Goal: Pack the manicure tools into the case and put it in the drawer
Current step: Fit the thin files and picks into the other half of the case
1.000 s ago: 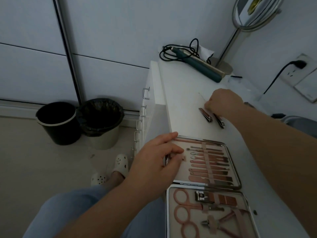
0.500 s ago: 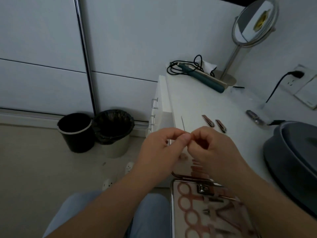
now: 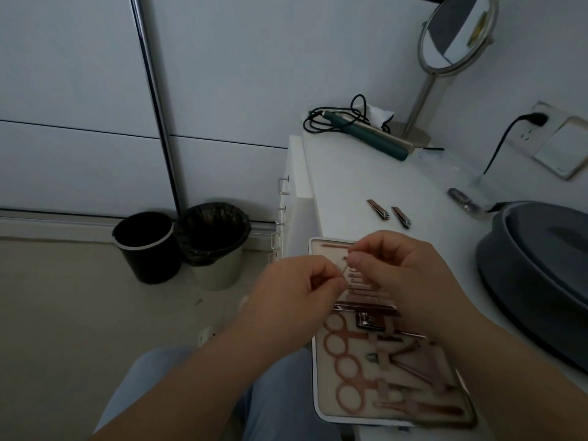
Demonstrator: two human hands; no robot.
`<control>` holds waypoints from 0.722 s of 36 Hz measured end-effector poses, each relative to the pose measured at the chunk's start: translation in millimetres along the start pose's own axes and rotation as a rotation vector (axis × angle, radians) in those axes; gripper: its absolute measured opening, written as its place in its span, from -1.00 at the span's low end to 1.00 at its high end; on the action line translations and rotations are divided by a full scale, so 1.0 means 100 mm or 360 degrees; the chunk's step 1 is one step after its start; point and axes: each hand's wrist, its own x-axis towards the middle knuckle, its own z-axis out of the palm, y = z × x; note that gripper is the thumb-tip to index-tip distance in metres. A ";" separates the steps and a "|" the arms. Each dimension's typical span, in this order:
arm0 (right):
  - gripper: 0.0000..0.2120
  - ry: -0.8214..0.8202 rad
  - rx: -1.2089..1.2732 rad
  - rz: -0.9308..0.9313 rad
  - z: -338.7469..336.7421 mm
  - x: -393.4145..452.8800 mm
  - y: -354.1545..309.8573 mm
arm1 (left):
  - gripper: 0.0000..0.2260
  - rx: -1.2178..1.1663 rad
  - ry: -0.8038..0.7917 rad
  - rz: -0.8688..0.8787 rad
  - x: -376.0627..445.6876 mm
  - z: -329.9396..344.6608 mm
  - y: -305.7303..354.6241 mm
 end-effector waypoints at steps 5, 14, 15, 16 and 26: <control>-0.87 -0.0098 0.0022 0.0152 -0.13 -0.01 0.08 | -0.87 0.0156 -0.0013 0.0075 0.04 0.01 0.01; -0.83 0.0129 -0.0485 0.0253 -0.41 -0.01 0.33 | -0.85 0.0381 -0.0049 0.0230 0.32 0.09 0.05; -0.84 0.0217 -0.0512 0.0281 -0.44 0.00 0.37 | -0.83 0.0409 -0.0060 0.0224 0.36 0.10 0.03; -0.84 0.0291 -0.0533 0.0304 -0.47 0.01 0.42 | -0.80 0.0442 -0.0077 0.0215 0.39 0.12 0.00; -0.85 0.0406 -0.0748 0.0397 -0.59 0.07 0.67 | -0.73 0.0701 -0.0236 0.0289 0.50 0.22 -0.03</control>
